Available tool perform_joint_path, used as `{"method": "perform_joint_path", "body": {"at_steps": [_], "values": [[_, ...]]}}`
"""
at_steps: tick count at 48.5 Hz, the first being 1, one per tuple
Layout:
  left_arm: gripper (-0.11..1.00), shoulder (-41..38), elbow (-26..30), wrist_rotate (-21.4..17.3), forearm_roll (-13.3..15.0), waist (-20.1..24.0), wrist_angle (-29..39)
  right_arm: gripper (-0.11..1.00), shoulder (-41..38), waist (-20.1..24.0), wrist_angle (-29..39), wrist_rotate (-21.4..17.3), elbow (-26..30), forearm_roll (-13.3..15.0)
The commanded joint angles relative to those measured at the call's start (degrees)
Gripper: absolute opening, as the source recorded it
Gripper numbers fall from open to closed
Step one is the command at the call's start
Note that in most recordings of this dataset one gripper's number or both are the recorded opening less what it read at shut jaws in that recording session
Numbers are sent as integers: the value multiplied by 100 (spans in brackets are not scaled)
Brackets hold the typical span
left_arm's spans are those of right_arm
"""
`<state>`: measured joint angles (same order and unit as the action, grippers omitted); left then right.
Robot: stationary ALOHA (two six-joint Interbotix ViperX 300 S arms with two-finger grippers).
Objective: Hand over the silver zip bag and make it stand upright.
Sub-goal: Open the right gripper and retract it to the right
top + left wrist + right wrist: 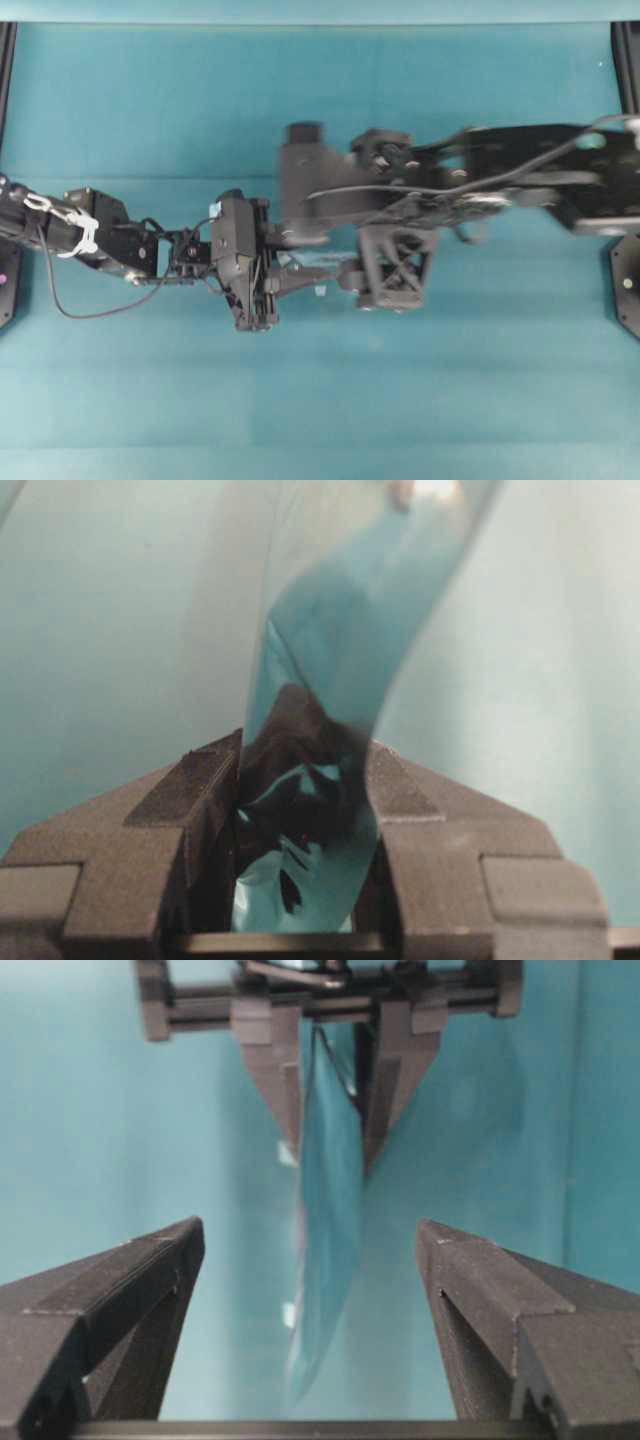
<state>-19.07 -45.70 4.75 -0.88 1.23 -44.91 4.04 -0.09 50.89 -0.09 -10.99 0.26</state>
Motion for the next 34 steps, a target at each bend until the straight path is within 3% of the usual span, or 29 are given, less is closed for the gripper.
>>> {"method": "perform_joint_path", "body": {"at_steps": [1,25,34], "values": [[25,18,-35,18,-9,-26,0,92,378,9,-299,-105,-141,9],[25,44,-18,9,-9,-35,-18,92,1626,79,-2338,-132,-1705,0],[25,44,-44,-9,-9,-35,-18,92,2118,79,-2619,-141,-2206,0]]}}
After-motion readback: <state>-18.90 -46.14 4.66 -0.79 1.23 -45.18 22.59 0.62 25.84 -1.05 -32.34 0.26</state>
